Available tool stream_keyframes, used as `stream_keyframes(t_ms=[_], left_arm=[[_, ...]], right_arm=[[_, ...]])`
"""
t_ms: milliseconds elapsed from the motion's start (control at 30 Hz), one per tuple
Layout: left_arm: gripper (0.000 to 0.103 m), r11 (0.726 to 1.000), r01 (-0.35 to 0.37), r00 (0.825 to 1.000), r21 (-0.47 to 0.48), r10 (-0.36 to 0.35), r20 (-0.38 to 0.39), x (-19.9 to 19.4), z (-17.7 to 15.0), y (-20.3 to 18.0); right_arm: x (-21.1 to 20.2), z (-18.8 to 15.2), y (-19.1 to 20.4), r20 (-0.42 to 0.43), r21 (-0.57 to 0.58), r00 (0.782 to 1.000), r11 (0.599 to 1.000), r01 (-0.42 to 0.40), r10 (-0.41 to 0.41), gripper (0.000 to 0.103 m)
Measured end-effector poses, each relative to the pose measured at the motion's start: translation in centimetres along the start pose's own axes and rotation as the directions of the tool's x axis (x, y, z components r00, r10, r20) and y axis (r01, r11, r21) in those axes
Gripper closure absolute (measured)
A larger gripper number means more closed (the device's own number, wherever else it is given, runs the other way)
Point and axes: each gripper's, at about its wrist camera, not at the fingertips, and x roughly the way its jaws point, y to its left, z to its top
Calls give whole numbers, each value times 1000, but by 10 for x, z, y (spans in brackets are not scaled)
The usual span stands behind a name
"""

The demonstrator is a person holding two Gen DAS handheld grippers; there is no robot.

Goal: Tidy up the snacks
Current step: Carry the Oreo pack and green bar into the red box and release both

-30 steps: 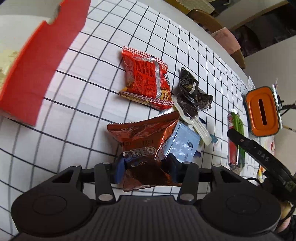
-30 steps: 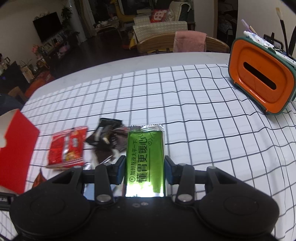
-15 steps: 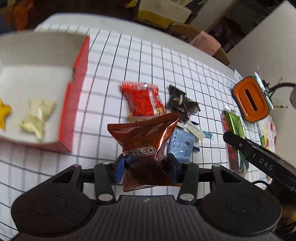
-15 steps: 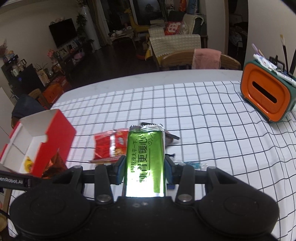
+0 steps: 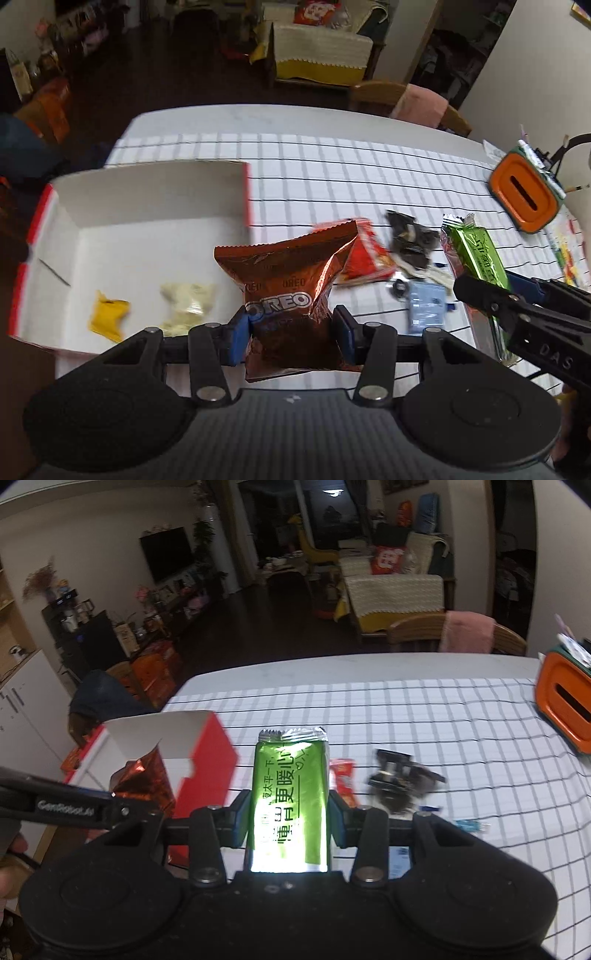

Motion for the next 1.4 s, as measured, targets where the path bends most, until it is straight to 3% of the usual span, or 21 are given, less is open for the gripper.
stream_keyframes(t_ms=[233, 567, 933, 1233, 1400], left_arm=[[56, 998, -64, 998, 12, 64, 28, -13, 6, 44], [56, 990, -142, 990, 18, 142, 9, -15, 8, 105], [56, 978, -205, 976, 29, 206, -65, 13, 22, 164], [56, 985, -168, 974, 35, 172, -149, 52, 36, 182], [56, 984, -164, 961, 64, 174, -214, 76, 40, 180]], right_arm=[[14, 5, 54, 14, -64, 999, 997, -33, 34, 62], [48, 14, 114, 0, -136, 998, 989, -64, 65, 62], [114, 19, 161, -58, -169, 997, 983, -67, 58, 62], [170, 12, 177, -168, -208, 986, 977, -52, 17, 62], [189, 8, 181, -228, -225, 974, 972, -65, 12, 62]])
